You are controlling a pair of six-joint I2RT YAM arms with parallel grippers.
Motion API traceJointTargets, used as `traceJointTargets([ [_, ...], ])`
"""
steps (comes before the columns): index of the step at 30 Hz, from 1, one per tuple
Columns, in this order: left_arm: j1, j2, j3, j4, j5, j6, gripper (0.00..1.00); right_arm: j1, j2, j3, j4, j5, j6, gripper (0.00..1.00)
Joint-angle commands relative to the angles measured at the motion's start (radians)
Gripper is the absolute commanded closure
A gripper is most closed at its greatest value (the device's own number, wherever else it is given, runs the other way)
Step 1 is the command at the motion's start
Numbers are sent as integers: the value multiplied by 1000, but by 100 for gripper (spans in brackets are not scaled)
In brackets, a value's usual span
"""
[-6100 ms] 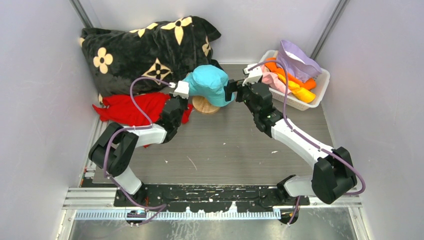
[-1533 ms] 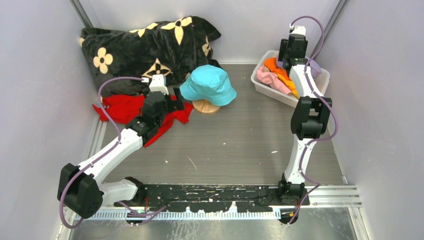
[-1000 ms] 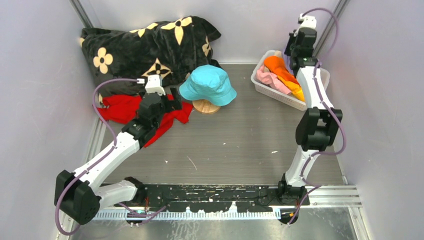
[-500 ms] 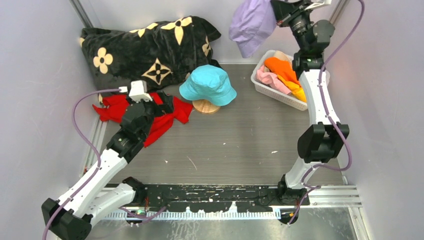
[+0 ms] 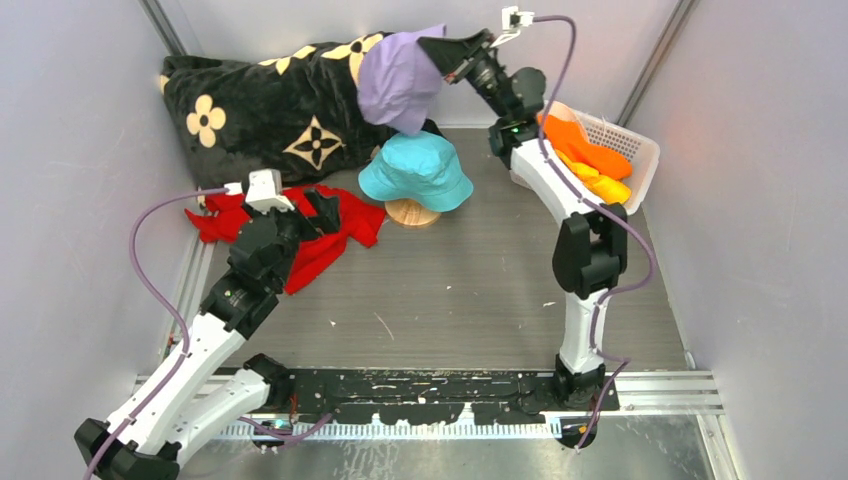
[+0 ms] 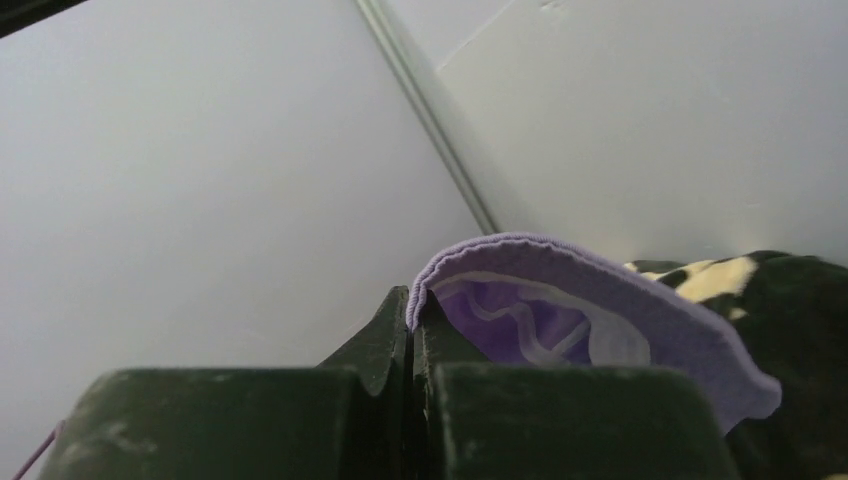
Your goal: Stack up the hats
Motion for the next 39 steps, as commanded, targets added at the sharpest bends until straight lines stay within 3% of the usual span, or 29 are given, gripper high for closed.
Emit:
traceJointTargets([
  [1, 5, -38, 1, 0, -5, -9, 0, 72, 21, 118, 135, 23, 43, 99],
  [6, 4, -64, 4, -27, -33, 7, 0, 149, 76, 165, 142, 31, 67, 99],
  [13, 5, -97, -4, -46, -61, 22, 0, 204, 91, 98, 193, 39, 102, 99],
  [23, 5, -92, -7, -51, -63, 22, 0, 207, -45, -248, 323, 49, 110, 99],
  [39, 5, -51, -11, -41, -68, 20, 0, 19, -212, -581, 440, 45, 226, 99],
])
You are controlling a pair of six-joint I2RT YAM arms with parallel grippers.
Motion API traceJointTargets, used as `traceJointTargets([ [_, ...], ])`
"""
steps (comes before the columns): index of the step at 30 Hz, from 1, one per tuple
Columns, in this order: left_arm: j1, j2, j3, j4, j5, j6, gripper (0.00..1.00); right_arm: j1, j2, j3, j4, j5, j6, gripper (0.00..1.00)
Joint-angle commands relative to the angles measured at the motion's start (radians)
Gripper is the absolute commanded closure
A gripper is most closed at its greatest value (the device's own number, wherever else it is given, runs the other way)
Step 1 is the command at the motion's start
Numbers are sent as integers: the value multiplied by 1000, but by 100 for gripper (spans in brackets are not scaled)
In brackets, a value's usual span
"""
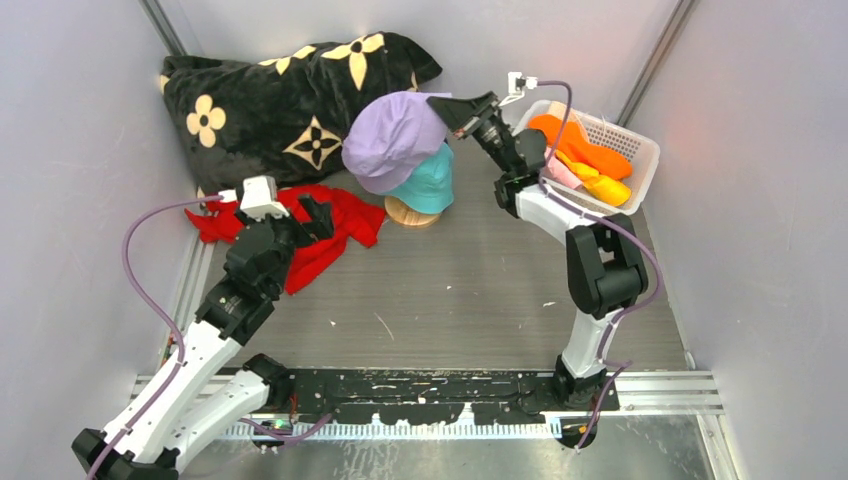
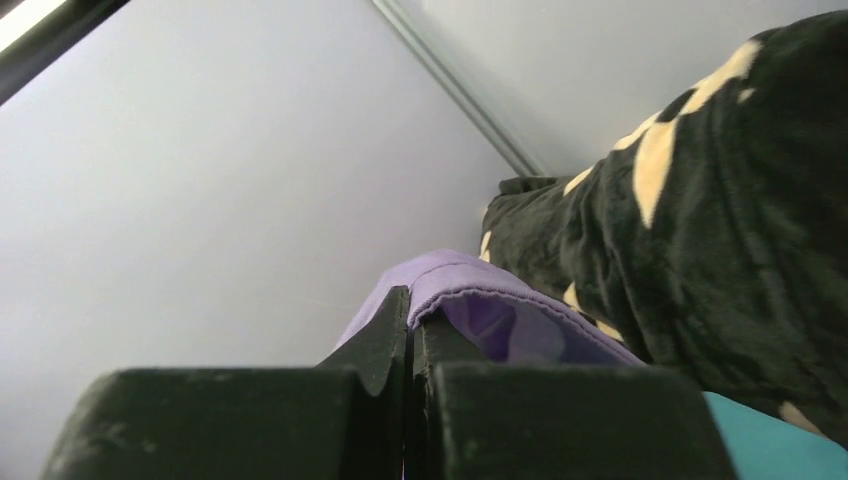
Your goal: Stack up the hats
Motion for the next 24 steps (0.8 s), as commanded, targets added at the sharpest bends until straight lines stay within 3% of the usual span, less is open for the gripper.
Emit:
traceJointTargets([
  [1, 5, 19, 7, 30, -13, 11, 0, -51, -88, -63, 99, 0, 44, 99],
  [8, 5, 54, 5, 46, -11, 10, 0, -124, -79, -138, 91, -40, 75, 99],
  [24, 5, 165, -9, 141, -27, 42, 0, -133, 174, -44, -28, -91, 9, 99],
])
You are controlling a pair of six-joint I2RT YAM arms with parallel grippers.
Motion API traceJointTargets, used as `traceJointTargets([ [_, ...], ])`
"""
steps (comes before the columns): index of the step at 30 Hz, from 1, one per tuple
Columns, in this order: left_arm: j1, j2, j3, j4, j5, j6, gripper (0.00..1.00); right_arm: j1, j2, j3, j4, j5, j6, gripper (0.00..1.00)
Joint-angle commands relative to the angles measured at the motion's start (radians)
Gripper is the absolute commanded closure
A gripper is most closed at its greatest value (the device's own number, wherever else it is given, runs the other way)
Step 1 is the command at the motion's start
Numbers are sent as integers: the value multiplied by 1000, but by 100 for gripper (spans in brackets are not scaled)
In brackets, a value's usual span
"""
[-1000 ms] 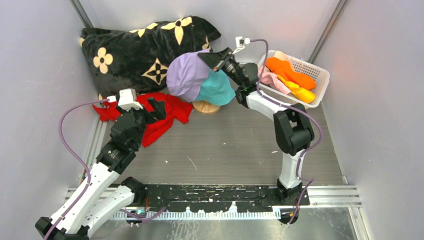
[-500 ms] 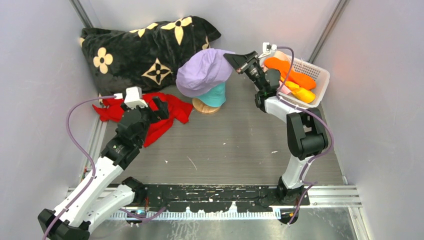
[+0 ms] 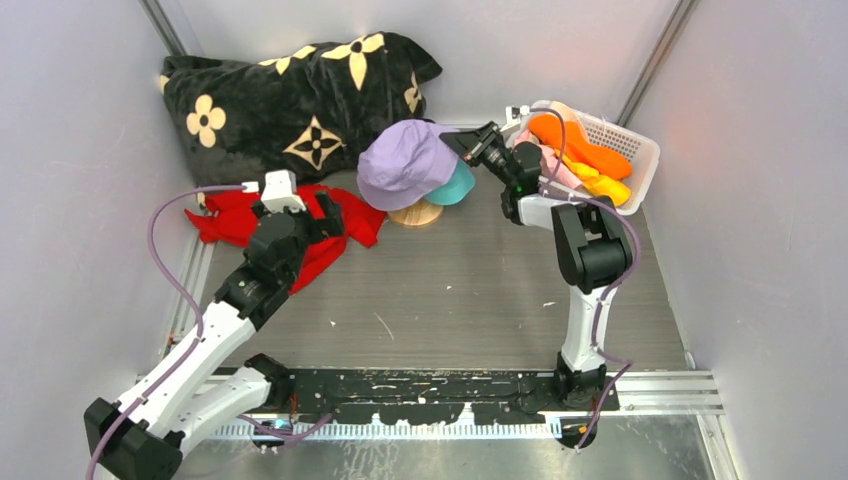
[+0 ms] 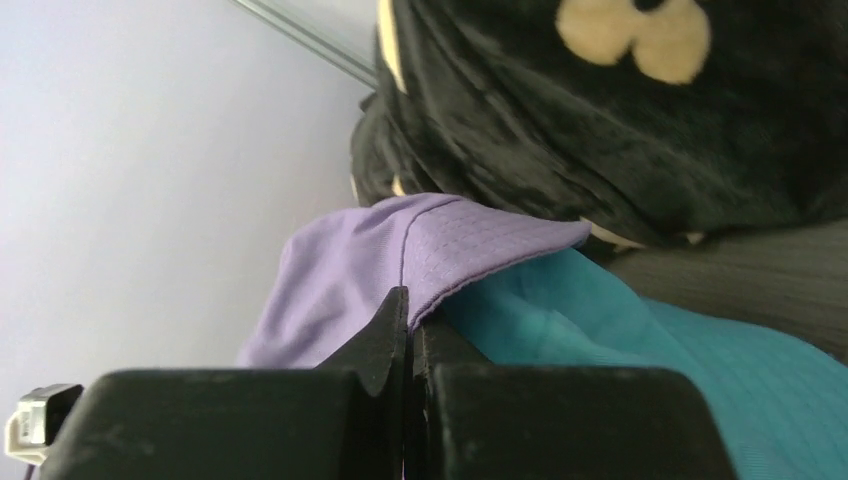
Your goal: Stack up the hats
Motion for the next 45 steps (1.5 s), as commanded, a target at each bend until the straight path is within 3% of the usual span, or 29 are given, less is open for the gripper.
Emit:
traceJointTargets([
  [1, 5, 55, 3, 111, -27, 35, 0, -6, 22, 73, -21, -3, -55, 99],
  [13, 5, 247, 8, 356, -37, 78, 0, -72, 63, 5, 22, -19, -38, 99],
  [29, 8, 604, -24, 883, -6, 175, 0, -76, 36, -76, -37, -69, -138, 99],
  [39, 8, 765, 71, 948, 26, 205, 1, -44, -19, -84, -280, 6, -327, 99],
  [45, 12, 835, 117, 897, 10, 198, 14, -44, -11, -83, -325, 31, -358, 99],
])
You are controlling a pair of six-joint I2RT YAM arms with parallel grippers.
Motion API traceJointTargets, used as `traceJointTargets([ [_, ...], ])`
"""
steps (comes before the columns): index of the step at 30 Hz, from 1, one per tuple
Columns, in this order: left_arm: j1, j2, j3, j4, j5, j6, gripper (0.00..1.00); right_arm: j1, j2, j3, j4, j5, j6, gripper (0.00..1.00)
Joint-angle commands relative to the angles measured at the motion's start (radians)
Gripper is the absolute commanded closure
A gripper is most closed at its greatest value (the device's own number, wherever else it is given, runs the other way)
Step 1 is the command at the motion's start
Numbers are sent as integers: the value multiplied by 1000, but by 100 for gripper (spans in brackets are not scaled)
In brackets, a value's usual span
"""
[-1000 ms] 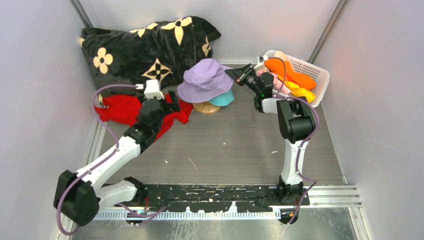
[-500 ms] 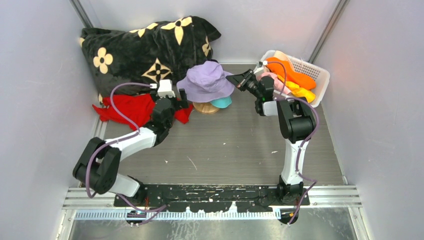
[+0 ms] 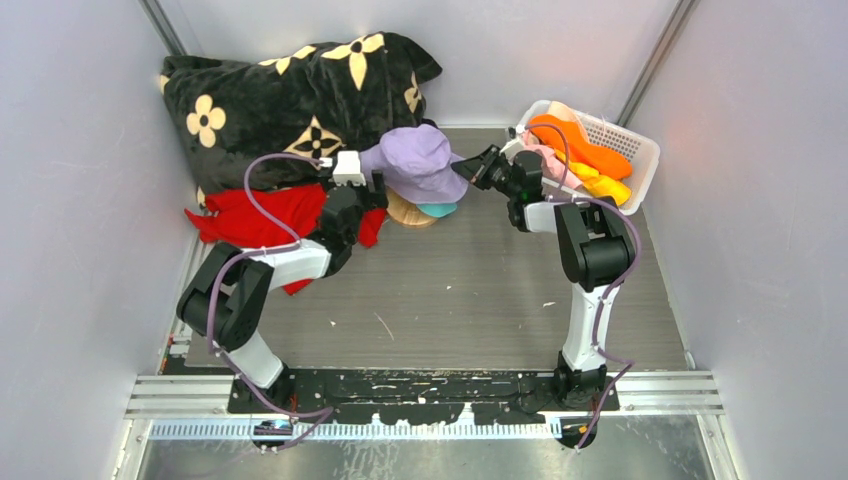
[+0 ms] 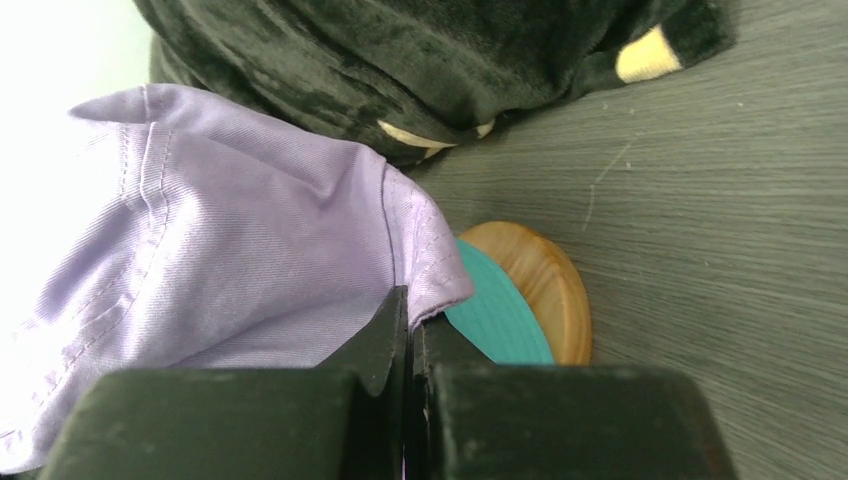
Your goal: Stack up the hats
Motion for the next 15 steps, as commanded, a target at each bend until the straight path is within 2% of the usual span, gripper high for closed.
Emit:
traceJointTargets([
  [1, 10, 32, 52, 42, -22, 2, 18, 0, -38, -6, -75, 43, -81, 99],
  [7, 12, 47, 13, 7, -74, -43, 32, 0, -21, -5, -91, 50, -96, 99],
  [9, 13, 45, -1, -4, -87, -48, 40, -1, -21, -5, -93, 49, -99, 99],
  [15, 15, 32, -36, -47, -114, -71, 45, 4, -15, -5, -114, 51, -115, 99],
])
